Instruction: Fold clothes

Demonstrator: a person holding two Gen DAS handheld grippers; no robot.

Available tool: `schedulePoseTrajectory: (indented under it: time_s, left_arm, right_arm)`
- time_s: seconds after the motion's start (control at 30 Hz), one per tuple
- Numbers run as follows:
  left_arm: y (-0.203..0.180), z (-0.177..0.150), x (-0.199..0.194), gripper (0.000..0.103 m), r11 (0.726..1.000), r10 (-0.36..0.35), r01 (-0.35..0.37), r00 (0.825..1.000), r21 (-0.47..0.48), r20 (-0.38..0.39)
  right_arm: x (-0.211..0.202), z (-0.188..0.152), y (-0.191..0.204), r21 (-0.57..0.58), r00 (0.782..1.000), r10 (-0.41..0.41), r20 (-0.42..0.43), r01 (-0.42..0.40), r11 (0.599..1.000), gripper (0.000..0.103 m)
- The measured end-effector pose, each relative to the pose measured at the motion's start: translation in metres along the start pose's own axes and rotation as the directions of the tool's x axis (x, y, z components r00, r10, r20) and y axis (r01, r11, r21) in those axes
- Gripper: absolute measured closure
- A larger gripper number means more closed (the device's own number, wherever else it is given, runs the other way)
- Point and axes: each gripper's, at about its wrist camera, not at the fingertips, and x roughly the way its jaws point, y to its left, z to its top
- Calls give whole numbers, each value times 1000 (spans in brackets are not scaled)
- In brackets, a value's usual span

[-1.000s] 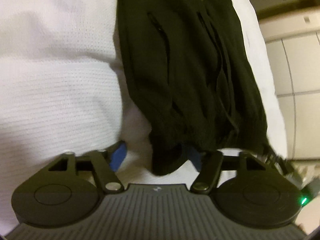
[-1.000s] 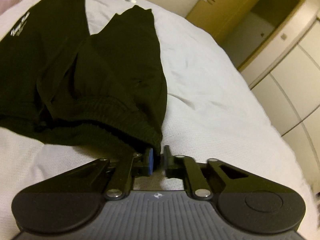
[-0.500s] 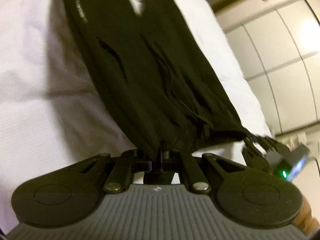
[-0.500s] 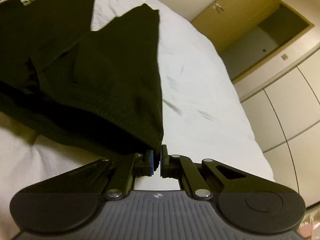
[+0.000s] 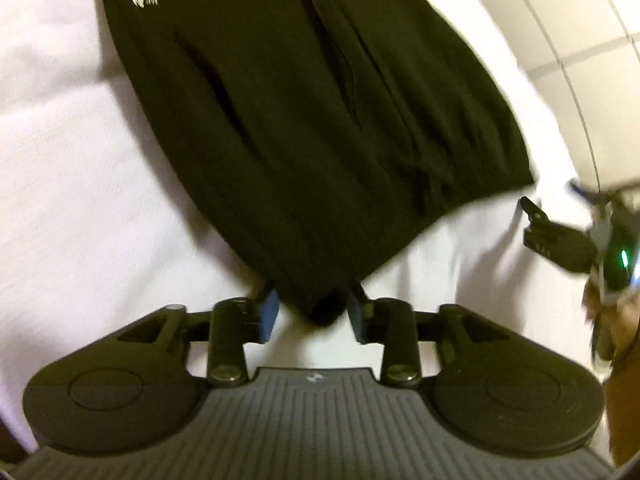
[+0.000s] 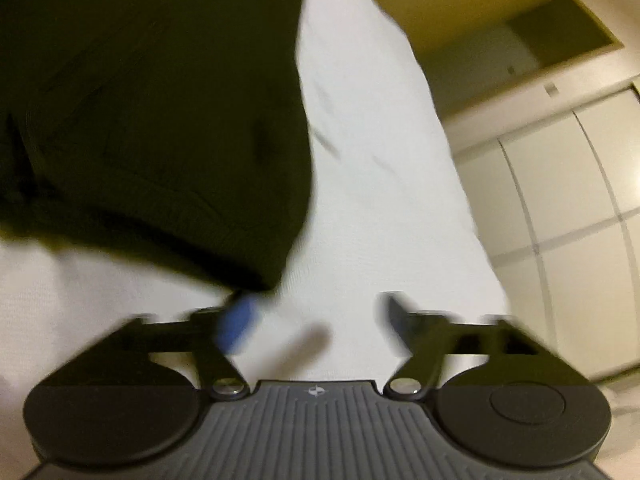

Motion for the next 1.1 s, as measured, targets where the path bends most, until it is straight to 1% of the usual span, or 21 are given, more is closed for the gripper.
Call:
schedulePoseTrajectory:
  time_s: [0.03, 0.07, 0.1, 0.13, 0.2, 0.23, 0.3, 0.4, 0.47, 0.5, 0.57, 0.6, 0.7, 0.8, 0.87, 0.93, 1.0, 1.03, 1.1]
  left_arm:
    - [0, -4, -5, 72, 1000, 20, -20, 999, 24, -31]
    - [0, -6, -13, 72, 997, 58, -55, 997, 52, -55]
    - [2, -6, -21, 72, 993, 99, -94, 993, 70, -68]
    - [4, -5, -28, 72, 987, 140, -133, 987, 87, -79]
    - [13, 3, -52, 72, 975, 201, -193, 977, 109, -70]
    - [15, 10, -67, 72, 969, 223, -216, 974, 121, -47]
    - [16, 26, -94, 72, 957, 257, -255, 966, 134, 5]
    - [13, 57, -120, 70, 947, 280, -290, 956, 139, 83]
    - [12, 71, -141, 68, 937, 292, -311, 947, 156, 135]
    - [14, 79, -152, 68, 932, 301, -325, 941, 163, 155]
    - [19, 96, -172, 67, 923, 312, -344, 932, 176, 184]
    - [25, 104, -182, 67, 922, 307, -343, 931, 182, 199]
    - [49, 127, -205, 66, 919, 290, -338, 928, 201, 234]
    - [81, 156, -224, 66, 914, 268, -330, 928, 237, 259]
    - [106, 178, -239, 66, 899, 268, -340, 926, 278, 265]
    - [132, 200, -257, 66, 882, 275, -357, 920, 307, 278]
    - [158, 225, -268, 66, 871, 285, -367, 919, 326, 274]
    - [167, 235, -269, 66, 867, 289, -369, 919, 334, 267]
    - [183, 254, -271, 66, 859, 297, -372, 921, 352, 251]
  right_arm:
    - [-4, -6, -3, 24, 999, -7, -50, 8, 1000, 15]
    - [-9, -12, -9, 92, 994, 11, -107, -1, 996, 14]
    - [-15, -16, -15, 176, 986, 58, -156, -30, 984, 13]
    - [-24, -19, -18, 261, 976, 117, -183, -66, 963, 13]
    - [-45, -24, -20, 408, 952, 227, -206, -128, 904, 12]
    - [-56, -25, -18, 465, 940, 272, -207, -150, 872, 12]
    - [-81, -24, -10, 580, 913, 359, -193, -189, 792, 12]
    - [-115, -11, 0, 751, 868, 484, -111, -245, 613, 12]
    - [-135, 1, 3, 837, 834, 552, -22, -287, 466, 11]
    - [-143, 6, 2, 863, 818, 575, 18, -303, 405, 10]
    - [-158, 22, 6, 896, 795, 603, 74, -318, 309, 9]
    - [-165, 29, 9, 905, 792, 604, 87, -316, 284, 9]
    - [-182, 51, 19, 926, 794, 598, 111, -301, 229, 9]
    - [-191, 76, 33, 954, 812, 574, 105, -245, 172, 9]
    - [-197, 89, 46, 973, 829, 553, 84, -188, 134, 9]
    - [-200, 107, 66, 989, 844, 535, 43, -111, 95, 9]
    - [-211, 125, 82, 998, 850, 526, 21, -53, 46, 9]
    - [-218, 135, 89, 999, 855, 519, 19, -31, 15, 9]
    - [-229, 150, 97, 999, 864, 503, 29, -7, -44, 9]
